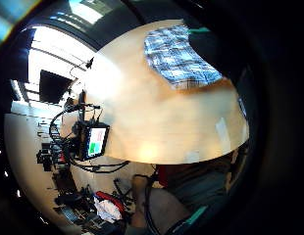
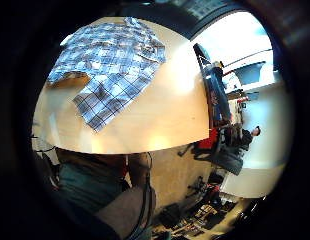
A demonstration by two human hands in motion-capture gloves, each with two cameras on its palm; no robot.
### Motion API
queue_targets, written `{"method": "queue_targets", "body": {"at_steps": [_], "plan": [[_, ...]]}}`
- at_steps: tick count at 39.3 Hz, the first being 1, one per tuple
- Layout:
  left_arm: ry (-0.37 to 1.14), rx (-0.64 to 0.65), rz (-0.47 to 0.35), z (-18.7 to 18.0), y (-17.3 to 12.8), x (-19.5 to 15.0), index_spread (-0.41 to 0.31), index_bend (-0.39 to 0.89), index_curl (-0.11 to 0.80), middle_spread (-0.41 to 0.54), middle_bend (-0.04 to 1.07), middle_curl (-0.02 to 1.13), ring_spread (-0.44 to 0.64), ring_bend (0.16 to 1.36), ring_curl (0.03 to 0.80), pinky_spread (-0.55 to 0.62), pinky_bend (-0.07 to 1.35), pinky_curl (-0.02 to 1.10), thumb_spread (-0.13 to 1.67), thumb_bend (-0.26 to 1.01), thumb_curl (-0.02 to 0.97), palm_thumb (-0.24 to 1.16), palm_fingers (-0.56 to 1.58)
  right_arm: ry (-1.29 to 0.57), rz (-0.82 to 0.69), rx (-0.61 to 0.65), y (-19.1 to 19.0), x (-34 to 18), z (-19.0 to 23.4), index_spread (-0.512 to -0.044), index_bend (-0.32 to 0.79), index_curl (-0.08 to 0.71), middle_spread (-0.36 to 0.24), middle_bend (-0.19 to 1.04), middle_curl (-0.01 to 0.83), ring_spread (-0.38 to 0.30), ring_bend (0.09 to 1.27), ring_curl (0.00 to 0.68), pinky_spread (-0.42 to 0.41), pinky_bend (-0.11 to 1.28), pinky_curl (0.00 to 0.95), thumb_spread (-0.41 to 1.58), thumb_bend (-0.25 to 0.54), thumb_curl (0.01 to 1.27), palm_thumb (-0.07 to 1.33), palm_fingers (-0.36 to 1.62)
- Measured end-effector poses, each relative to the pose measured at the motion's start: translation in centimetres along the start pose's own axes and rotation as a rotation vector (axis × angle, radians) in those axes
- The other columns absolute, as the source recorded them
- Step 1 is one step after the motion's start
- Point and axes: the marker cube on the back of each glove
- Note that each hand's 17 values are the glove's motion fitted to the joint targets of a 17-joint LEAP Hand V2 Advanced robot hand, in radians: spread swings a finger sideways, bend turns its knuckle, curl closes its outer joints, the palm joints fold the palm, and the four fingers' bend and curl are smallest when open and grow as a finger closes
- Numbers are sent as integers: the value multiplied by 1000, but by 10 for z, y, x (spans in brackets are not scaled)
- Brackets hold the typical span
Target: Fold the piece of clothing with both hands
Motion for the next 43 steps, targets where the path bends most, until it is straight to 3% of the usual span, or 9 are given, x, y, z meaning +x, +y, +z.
{"method": "queue_targets", "body": {"at_steps": [6,15,23,27,32,37,41,43], "plan": [[-7,-28,10,-2,6,1,-93,115,74,12,227,153,139,490,176,171,480,165,723,52,77,126,467,2,-4,15,-6,0,8,-286,155,97,8,170,77,108,283,95,221,487,173,779,135,86,232,195],[-1,-26,6,-5,7,-1,-117,135,137,25,208,226,186,529,228,242,506,217,971,14,139,132,404,24,-4,19,-7,-2,4,-356,160,160,11,176,136,144,304,141,279,523,233,1076,111,147,249,149],[-26,14,-27,-7,3,-6,-123,137,178,29,202,269,202,541,249,267,513,241,1057,-12,180,139,386,56,41,94,-3,-1,-6,-377,159,198,11,176,174,157,314,168,297,544,265,1178,87,188,275,130],[-40,80,-70,-12,0,-6,-125,143,196,18,216,291,195,548,257,273,501,247,1079,-5,203,166,402,78,85,128,3,3,-13,-364,116,193,6,194,196,139,356,185,288,608,285,1163,143,242,436,237],[-4,144,-47,-10,-8,-1,-136,177,232,-15,236,311,153,546,262,278,441,239,1088,4,235,233,470,125,112,123,3,18,-12,-356,111,196,-10,206,227,121,366,205,275,642,310,1139,141,276,514,254],[-20,148,-30,2,-15,9,-145,184,266,-39,233,333,128,526,269,275,408,245,1089,-1,261,284,501,196,112,291,-27,47,-8,-347,111,201,-13,191,247,122,354,218,260,678,334,1122,114,296,549,204],[-85,101,-38,20,-24,13,-149,175,285,-49,219,345,110,515,275,271,396,250,1087,-6,277,318,518,147,134,117,-17,55,18,-346,117,203,-14,185,258,122,345,225,249,698,344,1116,90,309,566,176],[-98,90,-37,33,-34,15,-151,172,293,-53,213,350,105,508,277,266,389,253,1083,-6,286,336,521,150,142,104,-22,62,31,-344,110,202,-12,184,261,125,343,228,243,713,349,1112,81,315,578,160]]}}
